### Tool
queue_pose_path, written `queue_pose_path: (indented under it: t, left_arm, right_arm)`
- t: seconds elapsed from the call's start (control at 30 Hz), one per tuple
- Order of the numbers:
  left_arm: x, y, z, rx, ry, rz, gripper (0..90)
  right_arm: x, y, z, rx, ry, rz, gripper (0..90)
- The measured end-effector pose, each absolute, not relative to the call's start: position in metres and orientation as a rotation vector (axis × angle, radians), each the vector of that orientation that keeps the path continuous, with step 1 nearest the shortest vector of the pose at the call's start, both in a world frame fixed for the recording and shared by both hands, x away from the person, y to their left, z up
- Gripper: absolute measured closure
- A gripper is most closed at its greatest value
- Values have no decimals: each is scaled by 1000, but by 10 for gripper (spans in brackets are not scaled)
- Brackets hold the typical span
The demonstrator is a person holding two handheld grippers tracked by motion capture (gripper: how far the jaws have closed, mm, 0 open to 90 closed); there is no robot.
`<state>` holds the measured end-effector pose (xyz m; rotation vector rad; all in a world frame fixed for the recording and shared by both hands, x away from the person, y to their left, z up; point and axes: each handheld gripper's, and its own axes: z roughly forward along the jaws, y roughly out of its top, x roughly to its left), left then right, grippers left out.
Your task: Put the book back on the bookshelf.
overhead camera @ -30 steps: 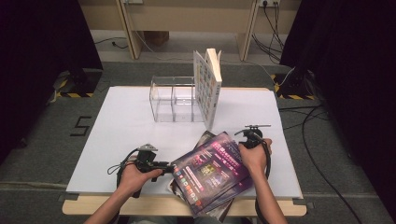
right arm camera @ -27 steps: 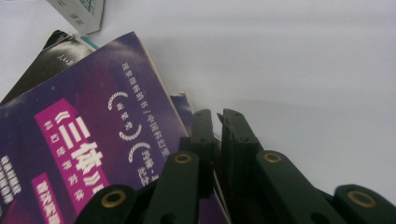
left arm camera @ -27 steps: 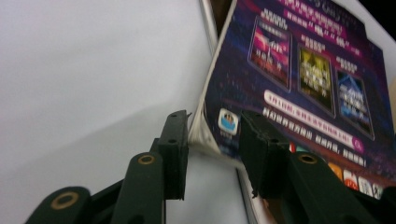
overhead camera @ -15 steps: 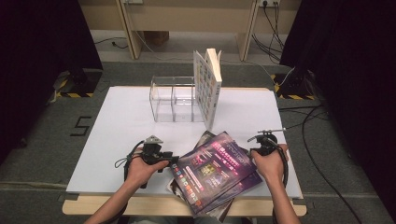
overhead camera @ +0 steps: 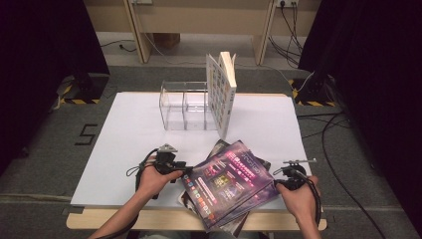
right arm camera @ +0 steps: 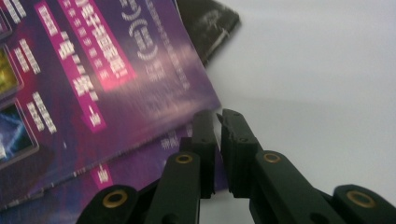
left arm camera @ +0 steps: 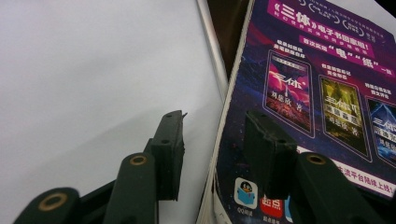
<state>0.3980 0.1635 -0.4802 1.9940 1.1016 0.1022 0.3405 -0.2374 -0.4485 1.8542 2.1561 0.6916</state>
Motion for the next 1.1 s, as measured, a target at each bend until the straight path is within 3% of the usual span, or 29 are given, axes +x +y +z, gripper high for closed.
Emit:
queue_pose_path:
  t: [1.1]
  left_arm:
    - [400,160,-481,2012,1092,84,576]
  right_arm:
    - [316,-245,-457,1858,2267,591,842]
